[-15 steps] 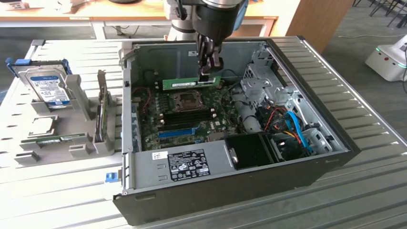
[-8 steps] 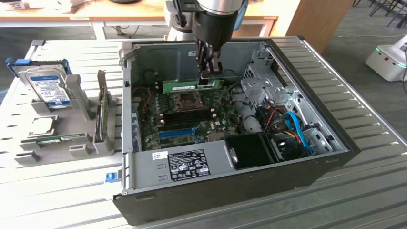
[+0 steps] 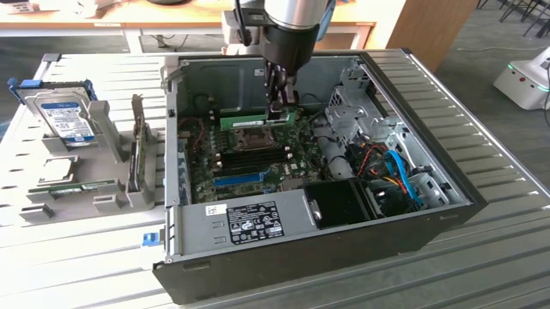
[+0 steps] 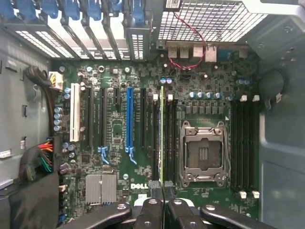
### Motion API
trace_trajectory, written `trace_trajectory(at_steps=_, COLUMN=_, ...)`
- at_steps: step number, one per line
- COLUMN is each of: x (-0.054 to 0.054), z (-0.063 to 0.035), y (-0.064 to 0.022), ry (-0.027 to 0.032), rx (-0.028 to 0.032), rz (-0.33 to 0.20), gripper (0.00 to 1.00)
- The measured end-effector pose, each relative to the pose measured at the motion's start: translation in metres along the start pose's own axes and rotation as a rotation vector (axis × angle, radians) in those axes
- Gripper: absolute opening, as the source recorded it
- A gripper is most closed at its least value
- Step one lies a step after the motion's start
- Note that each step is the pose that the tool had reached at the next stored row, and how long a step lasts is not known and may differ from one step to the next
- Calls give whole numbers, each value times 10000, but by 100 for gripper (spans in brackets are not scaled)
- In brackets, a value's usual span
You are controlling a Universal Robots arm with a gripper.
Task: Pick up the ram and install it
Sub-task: 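Insert the ram into the slot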
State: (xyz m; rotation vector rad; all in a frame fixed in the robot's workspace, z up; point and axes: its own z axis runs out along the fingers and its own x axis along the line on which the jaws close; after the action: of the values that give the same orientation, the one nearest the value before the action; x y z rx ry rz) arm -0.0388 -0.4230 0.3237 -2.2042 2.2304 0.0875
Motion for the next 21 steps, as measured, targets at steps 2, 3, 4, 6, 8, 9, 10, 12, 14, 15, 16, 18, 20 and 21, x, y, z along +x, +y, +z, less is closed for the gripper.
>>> trace_trajectory(at_steps=2, x=1, z=25, y=-1, ry=1, rx=0, rz=0, gripper=12)
trace_trajectory(at_steps=3, x=2, z=39, y=-1, ry=0, rx=1, rz=0, gripper=12)
trace_trajectory(at_steps=4, x=2, z=54, y=-2, ry=0, rx=2, rz=0, gripper=12)
trace_trajectory(at_steps=6, x=3, z=82, y=-3, ry=-1, rx=2, rz=-1, gripper=12)
trace_trajectory(at_steps=8, x=5, z=110, y=-4, ry=0, rx=3, rz=0, gripper=12)
trace_trajectory(at_steps=9, x=5, z=123, y=-5, ry=-1, rx=4, rz=0, gripper=12)
trace_trajectory(at_steps=10, x=6, z=136, y=-5, ry=-1, rx=4, rz=0, gripper=12)
trace_trajectory(at_steps=12, x=7, z=155, y=-6, ry=0, rx=4, rz=0, gripper=12)
trace_trajectory(at_steps=14, x=8, z=175, y=-6, ry=0, rx=4, rz=2, gripper=12)
trace_trajectory(at_steps=15, x=8, z=186, y=-7, ry=0, rx=4, rz=4, gripper=12)
trace_trajectory(at_steps=16, x=9, z=199, y=-7, ry=1, rx=4, rz=7, gripper=12)
trace_trajectory(at_steps=18, x=10, z=227, y=-8, ry=-1, rx=5, rz=11, gripper=12)
trace_trajectory(at_steps=20, x=11, z=257, y=-9, ry=-1, rx=5, rz=15, gripper=12)
trace_trajectory(at_steps=21, x=12, z=274, y=-10, ry=0, rx=5, rz=17, gripper=12)
